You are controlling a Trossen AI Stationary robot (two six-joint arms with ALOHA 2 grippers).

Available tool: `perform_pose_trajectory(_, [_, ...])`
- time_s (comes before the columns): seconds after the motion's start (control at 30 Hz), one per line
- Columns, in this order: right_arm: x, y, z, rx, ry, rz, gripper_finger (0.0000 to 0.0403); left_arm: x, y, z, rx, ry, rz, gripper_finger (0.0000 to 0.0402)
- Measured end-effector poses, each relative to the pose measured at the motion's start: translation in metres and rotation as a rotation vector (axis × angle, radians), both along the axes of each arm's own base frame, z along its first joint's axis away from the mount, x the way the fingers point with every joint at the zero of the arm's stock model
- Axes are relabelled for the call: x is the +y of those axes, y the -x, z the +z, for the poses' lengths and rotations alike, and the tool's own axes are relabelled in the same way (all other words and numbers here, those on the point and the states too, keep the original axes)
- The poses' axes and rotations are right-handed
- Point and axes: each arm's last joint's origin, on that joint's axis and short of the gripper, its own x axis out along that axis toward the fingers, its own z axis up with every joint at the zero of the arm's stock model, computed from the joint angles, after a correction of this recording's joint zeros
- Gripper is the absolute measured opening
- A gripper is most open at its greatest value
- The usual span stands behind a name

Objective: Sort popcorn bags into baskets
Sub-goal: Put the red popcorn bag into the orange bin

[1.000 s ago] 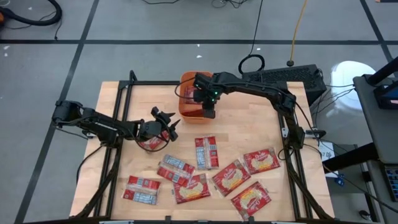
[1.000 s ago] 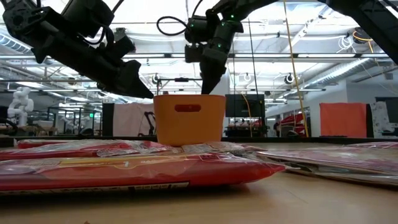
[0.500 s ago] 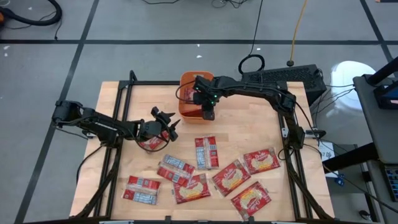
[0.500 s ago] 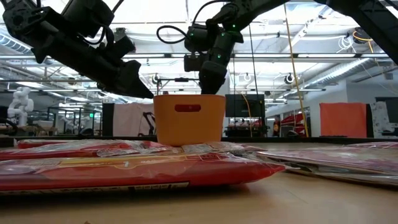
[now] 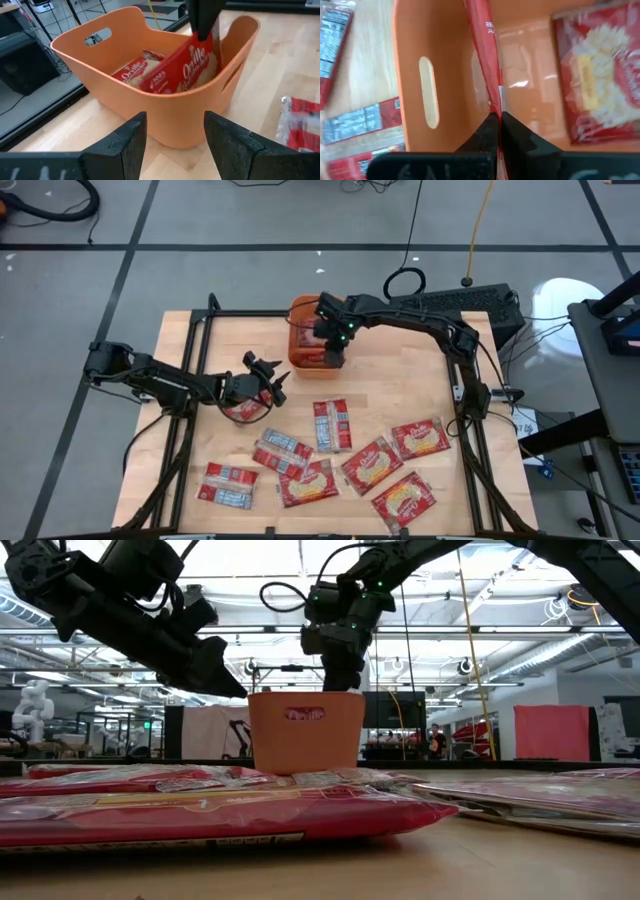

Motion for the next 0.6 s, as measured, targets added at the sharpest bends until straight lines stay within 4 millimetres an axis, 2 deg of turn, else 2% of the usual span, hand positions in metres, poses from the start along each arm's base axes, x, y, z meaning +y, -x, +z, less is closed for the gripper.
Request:
perform_pose_trajectory(0.27, [-0.005, 0.009, 0.000, 0.063, -0.079, -0.114, 0.0003, 0.010, -0.001, 0.005, -0.046, -0.015, 0.039, 0.0200])
perform_pose_trajectory(0.6, [-0.001, 0.008, -0.001, 0.021, -0.086, 0.051, 0.0004, 0.014, -0.002, 0.005, -0.038, -0.007, 0.013, 0.0200])
